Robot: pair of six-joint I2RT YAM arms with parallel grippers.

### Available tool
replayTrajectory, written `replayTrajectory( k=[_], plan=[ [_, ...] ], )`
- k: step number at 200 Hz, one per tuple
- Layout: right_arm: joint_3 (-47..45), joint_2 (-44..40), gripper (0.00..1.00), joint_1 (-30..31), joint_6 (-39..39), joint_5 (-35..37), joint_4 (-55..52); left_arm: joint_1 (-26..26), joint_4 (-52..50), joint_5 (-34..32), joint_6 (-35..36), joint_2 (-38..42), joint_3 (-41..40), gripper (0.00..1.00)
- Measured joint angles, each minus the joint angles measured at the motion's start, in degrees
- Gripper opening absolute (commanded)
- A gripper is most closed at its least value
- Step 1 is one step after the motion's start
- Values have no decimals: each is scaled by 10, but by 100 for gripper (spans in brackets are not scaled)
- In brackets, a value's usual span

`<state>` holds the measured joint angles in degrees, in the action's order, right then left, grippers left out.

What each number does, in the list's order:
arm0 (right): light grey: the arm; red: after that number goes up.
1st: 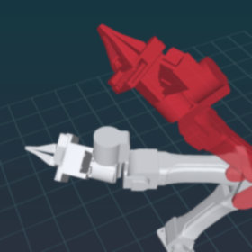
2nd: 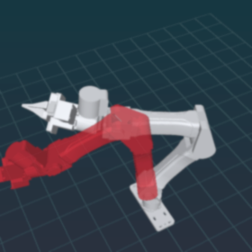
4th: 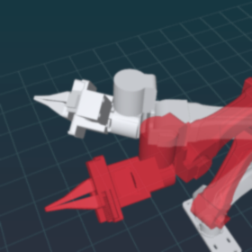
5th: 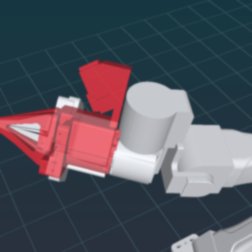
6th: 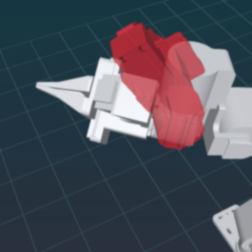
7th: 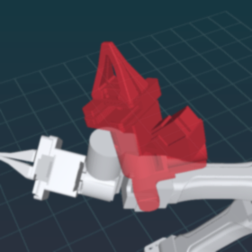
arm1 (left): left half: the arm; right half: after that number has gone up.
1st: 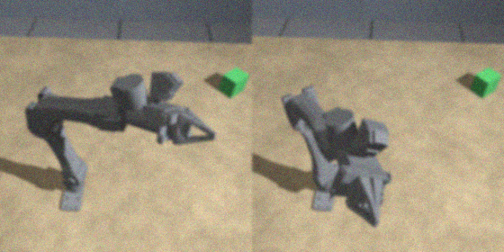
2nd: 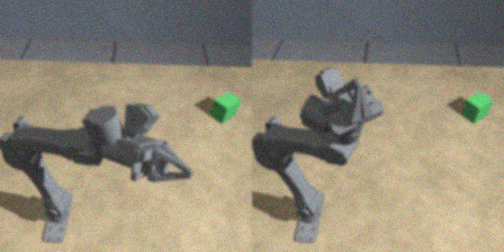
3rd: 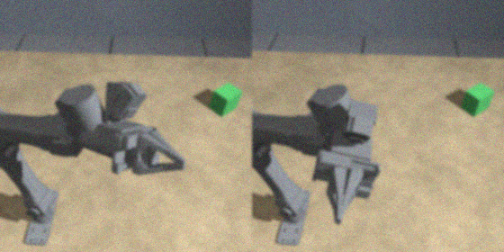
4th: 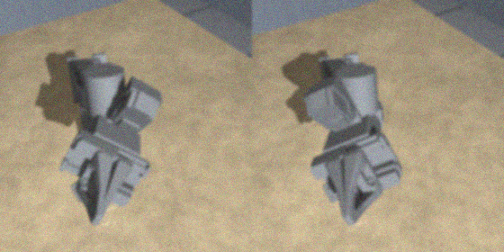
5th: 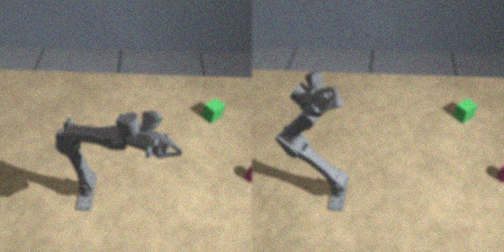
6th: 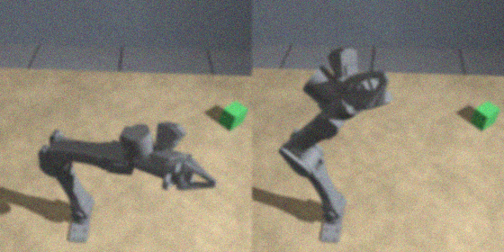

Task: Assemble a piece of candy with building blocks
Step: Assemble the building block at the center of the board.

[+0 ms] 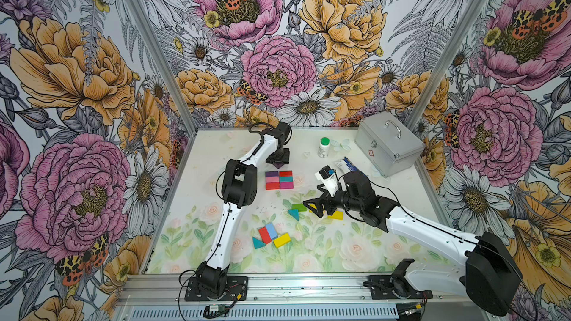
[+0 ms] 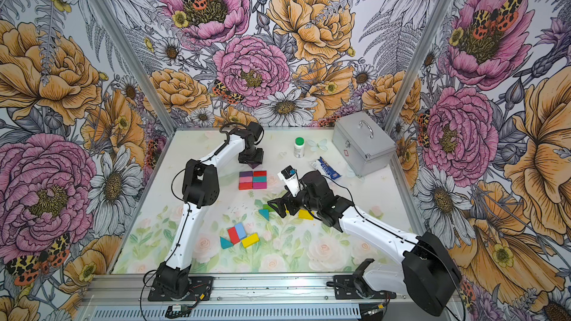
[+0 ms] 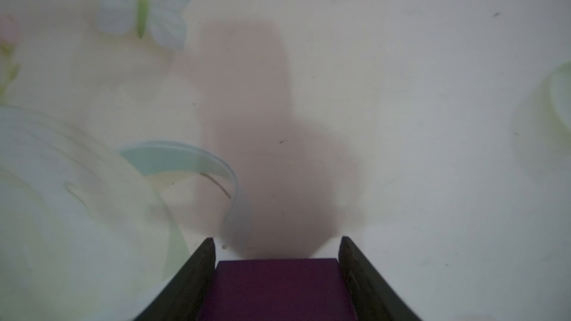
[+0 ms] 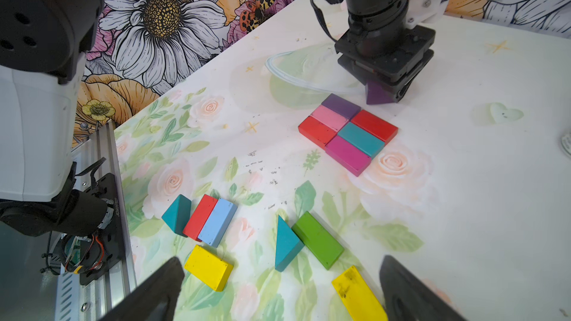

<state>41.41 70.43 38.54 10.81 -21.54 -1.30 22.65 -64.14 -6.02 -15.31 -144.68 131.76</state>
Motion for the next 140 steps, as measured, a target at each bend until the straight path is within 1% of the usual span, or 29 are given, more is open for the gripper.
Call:
replayTrajectory(
  k=[140],
  plan=[
    [-8,-19,100,-8,0,-2,-2,0,-1,0,0,3,-4,63]
  ],
)
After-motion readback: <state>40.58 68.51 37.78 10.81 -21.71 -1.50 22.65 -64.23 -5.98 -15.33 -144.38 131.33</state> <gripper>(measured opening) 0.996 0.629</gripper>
